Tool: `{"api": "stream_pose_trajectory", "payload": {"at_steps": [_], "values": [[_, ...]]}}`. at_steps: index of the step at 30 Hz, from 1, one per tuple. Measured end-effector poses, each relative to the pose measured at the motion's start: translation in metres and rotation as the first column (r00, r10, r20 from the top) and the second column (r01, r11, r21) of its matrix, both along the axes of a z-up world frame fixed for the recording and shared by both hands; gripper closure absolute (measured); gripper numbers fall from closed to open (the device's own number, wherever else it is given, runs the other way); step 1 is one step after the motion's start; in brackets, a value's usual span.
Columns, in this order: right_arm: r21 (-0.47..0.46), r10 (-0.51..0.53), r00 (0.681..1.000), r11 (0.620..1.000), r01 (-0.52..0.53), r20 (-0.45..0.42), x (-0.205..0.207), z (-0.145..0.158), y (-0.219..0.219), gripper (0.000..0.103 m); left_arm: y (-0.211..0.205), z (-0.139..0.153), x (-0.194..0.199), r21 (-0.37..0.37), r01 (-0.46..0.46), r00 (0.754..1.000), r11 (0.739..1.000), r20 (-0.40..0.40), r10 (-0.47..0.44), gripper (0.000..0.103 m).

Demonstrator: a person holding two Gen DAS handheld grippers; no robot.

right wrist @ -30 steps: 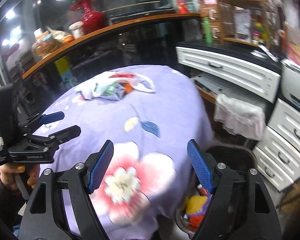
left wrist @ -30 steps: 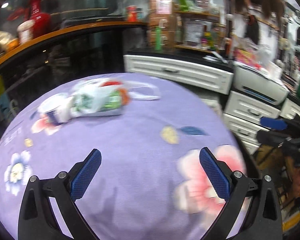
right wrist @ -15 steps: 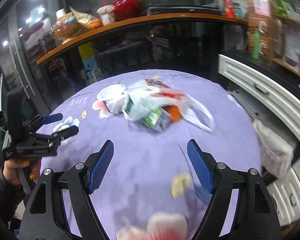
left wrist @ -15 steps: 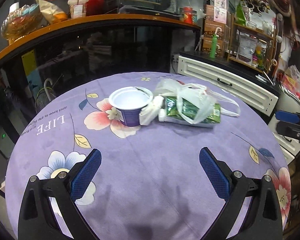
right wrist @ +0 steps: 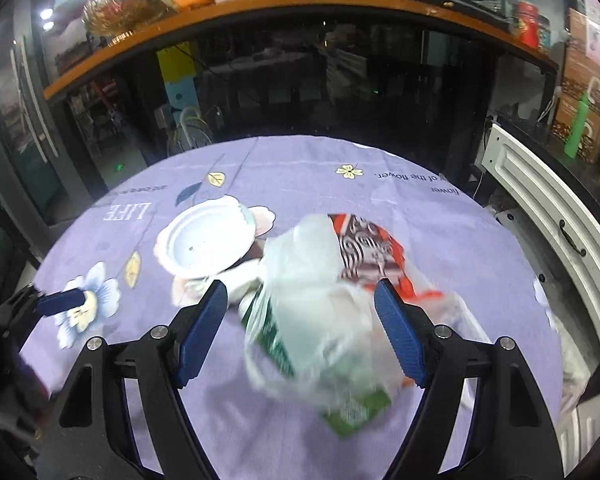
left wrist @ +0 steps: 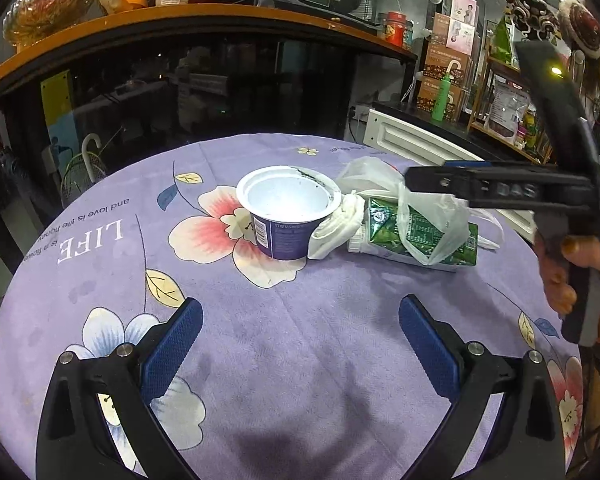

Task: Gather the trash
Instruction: 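Grasp the white plastic bag with the right gripper, then grasp the crumpled white tissue with the left gripper while the right lifts the bag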

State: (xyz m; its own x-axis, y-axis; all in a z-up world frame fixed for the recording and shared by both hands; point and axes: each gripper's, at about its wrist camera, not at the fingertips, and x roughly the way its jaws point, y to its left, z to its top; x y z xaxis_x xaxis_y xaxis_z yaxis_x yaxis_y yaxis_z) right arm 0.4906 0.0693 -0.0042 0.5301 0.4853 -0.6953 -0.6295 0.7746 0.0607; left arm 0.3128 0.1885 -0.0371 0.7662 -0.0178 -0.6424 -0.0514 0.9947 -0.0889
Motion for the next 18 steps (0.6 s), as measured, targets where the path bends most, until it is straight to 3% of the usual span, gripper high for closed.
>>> {"api": "stream_pose_trajectory", "payload": {"at_steps": [7,11,13,18], "values": [[-0.048,-0.048,0.996,0.998,0.044,-0.071,0.04,-0.021,0.022,0.031,0.002,-0.001,0.011,0.001,0.007,1.0,1.0,-0.005,-0.007,0.006],[-0.029,-0.05,0.994,0.998,0.048,-0.092,0.044,-0.026,0.022,0.088,0.003,0.0,0.02,0.009,0.01,1.0,1.0,-0.002,-0.01,0.006],[-0.016,-0.035,0.996,0.999,0.034,-0.086,0.043,-0.024,0.018,0.095,0.002,0.002,0.025,0.012,0.01,1.0,1.0,0.002,-0.01,0.006],[0.056,-0.071,0.997,0.996,0.071,-0.003,0.033,-0.001,-0.008,0.096,-0.001,0.005,0.036,0.025,0.008,1.0,1.0,0.016,-0.008,0.006]]}}
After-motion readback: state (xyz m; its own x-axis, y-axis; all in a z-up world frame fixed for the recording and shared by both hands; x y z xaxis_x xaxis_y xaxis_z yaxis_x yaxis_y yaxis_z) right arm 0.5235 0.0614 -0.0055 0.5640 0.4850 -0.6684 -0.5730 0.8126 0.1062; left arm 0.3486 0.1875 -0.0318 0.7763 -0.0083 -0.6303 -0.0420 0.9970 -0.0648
